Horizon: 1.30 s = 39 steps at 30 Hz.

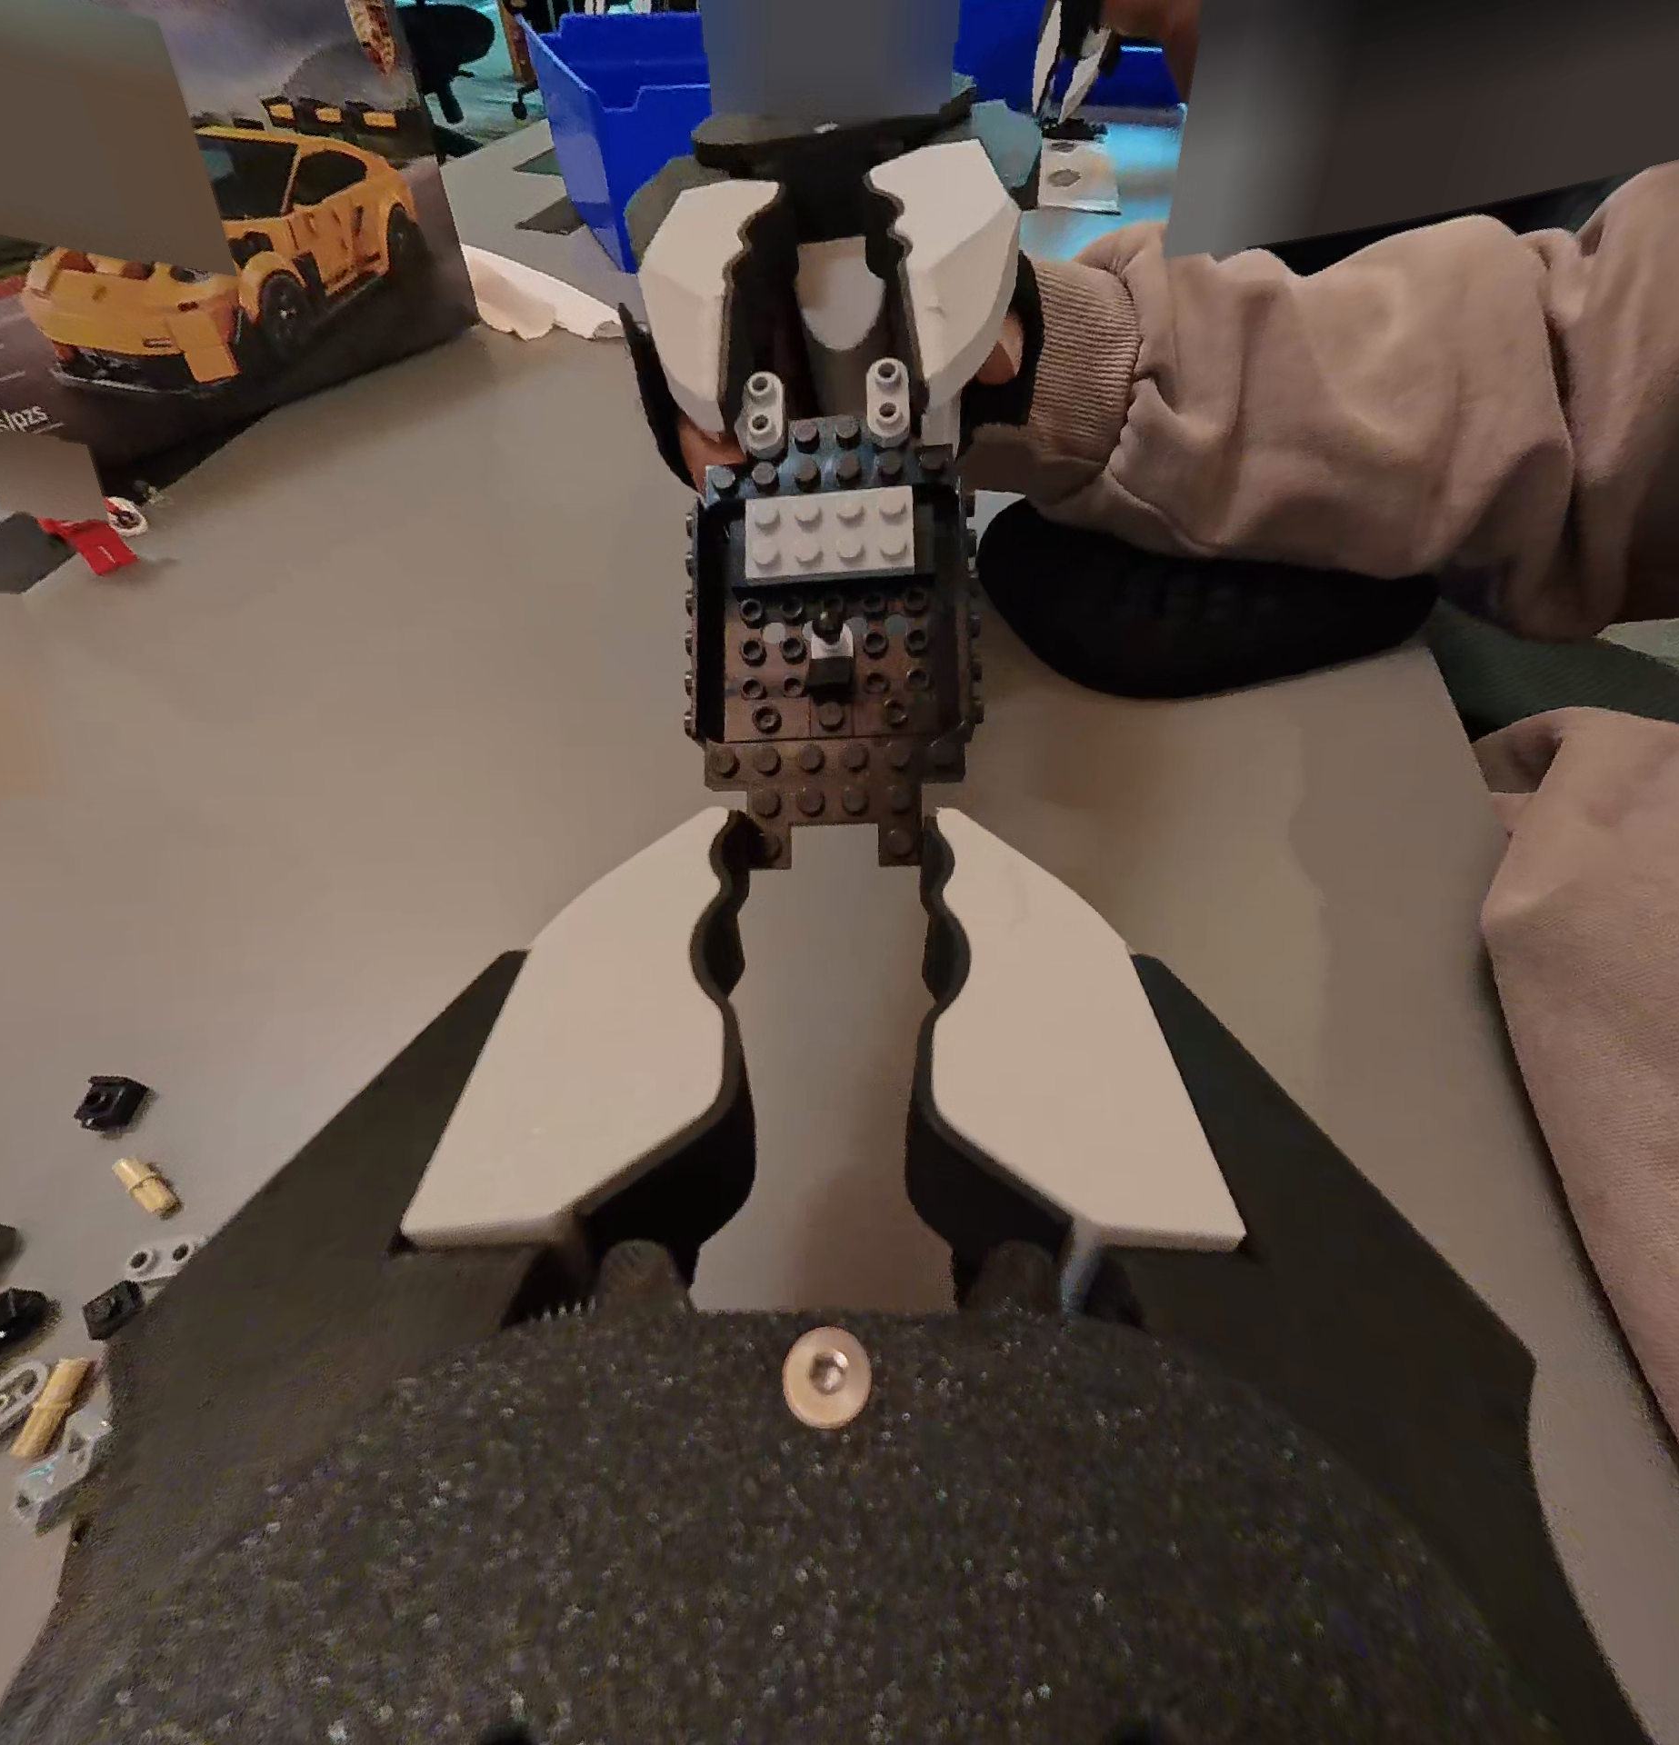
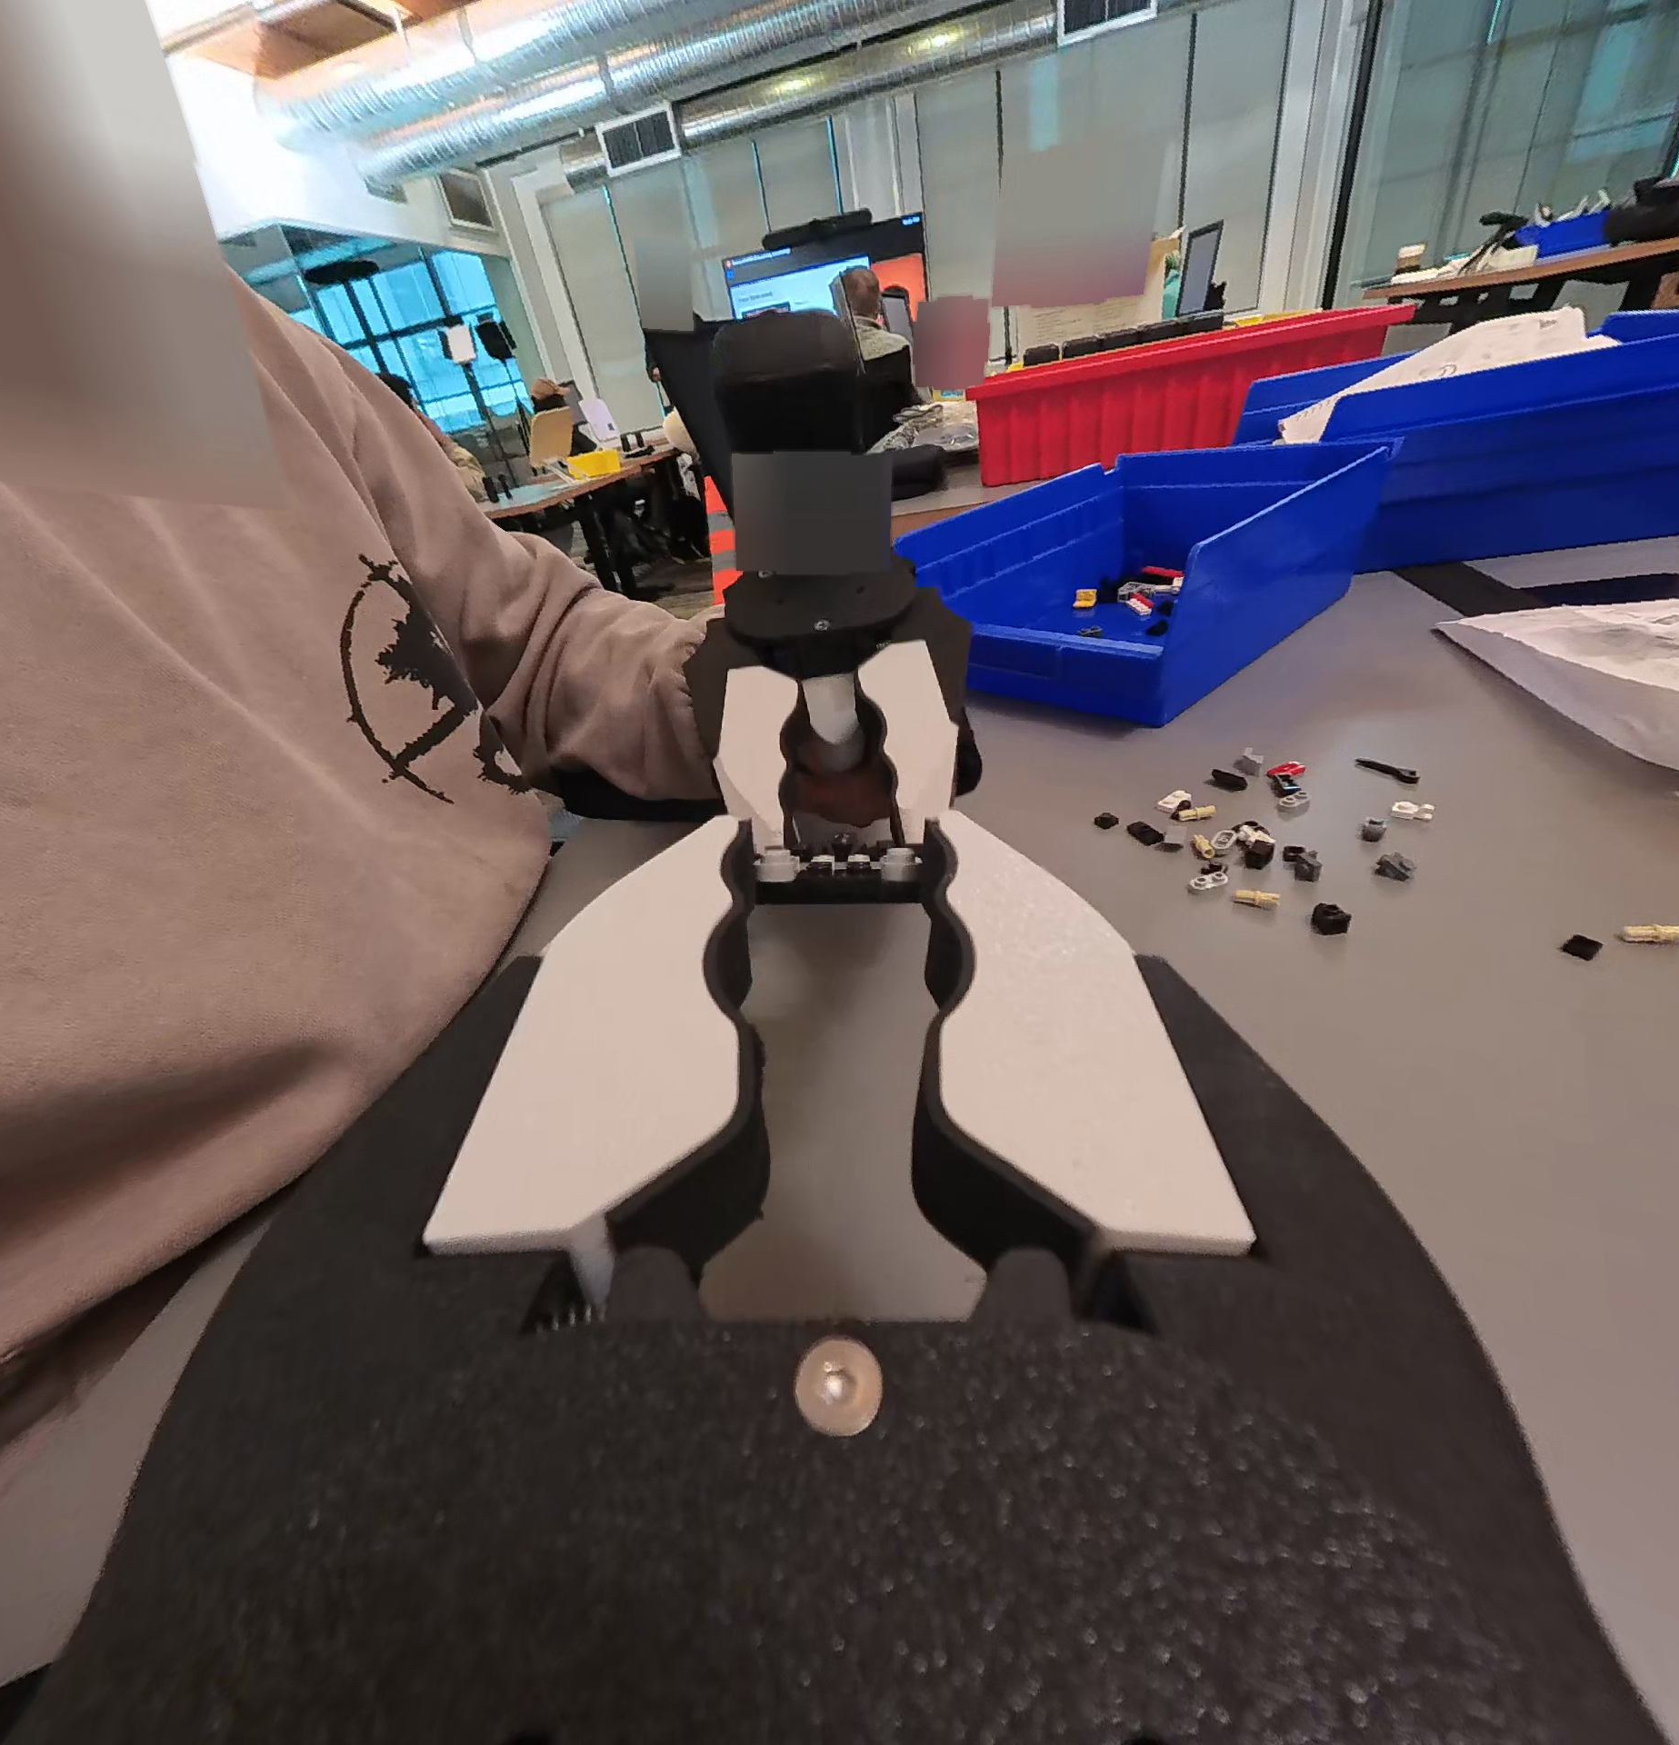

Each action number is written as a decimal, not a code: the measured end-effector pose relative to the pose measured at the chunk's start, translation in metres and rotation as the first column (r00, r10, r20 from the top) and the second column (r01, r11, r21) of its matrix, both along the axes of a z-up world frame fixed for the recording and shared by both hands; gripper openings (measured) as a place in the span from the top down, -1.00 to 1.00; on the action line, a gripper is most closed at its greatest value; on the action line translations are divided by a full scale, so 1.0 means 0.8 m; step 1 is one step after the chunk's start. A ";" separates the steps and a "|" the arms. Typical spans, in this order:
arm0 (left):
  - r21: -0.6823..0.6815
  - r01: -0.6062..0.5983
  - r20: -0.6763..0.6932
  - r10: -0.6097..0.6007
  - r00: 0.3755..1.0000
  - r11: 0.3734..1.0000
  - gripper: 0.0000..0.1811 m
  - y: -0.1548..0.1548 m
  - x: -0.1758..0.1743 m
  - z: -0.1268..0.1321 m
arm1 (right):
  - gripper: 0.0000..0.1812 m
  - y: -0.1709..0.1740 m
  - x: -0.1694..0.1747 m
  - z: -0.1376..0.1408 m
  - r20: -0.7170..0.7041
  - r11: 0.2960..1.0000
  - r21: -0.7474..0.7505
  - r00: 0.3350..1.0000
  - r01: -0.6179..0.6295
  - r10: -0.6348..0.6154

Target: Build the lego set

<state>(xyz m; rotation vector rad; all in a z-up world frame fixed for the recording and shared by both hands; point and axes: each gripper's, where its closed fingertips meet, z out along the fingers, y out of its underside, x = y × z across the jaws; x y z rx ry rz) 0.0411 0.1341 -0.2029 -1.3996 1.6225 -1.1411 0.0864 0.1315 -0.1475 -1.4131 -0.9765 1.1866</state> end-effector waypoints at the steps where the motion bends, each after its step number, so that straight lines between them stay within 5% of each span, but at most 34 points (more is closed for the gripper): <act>1: 0.000 -0.002 0.000 0.002 1.000 1.000 0.61 0.001 -0.001 0.001 | 0.63 0.000 0.001 -0.002 0.011 1.000 -0.003 1.000 0.001 -0.001; 7: 0.031 -0.071 -0.018 0.071 0.997 0.997 0.61 0.020 -0.001 -0.002 | 0.52 0.015 0.014 -0.025 0.161 0.995 -0.036 0.984 0.089 -0.082; 16: 0.070 -0.233 -0.197 0.243 0.950 0.970 0.61 0.083 0.024 -0.045 | 0.48 0.061 0.057 -0.059 0.353 0.931 0.084 0.863 0.355 -0.361; 24: 0.136 -0.272 -0.273 0.300 0.914 0.953 0.61 0.107 0.022 -0.067 | 0.61 0.109 0.081 -0.057 0.282 0.786 0.189 0.734 0.589 -0.618; 30: 0.165 -0.304 -0.275 0.340 0.899 0.938 0.61 0.116 0.017 -0.076 | 1.00 0.133 0.095 -0.042 0.213 0.624 0.330 0.588 0.708 -0.780; 39: 0.172 -0.331 -0.254 0.367 0.895 0.928 0.56 0.120 0.013 -0.076 | 1.00 0.146 0.096 -0.056 0.264 0.613 0.257 0.556 0.747 -0.788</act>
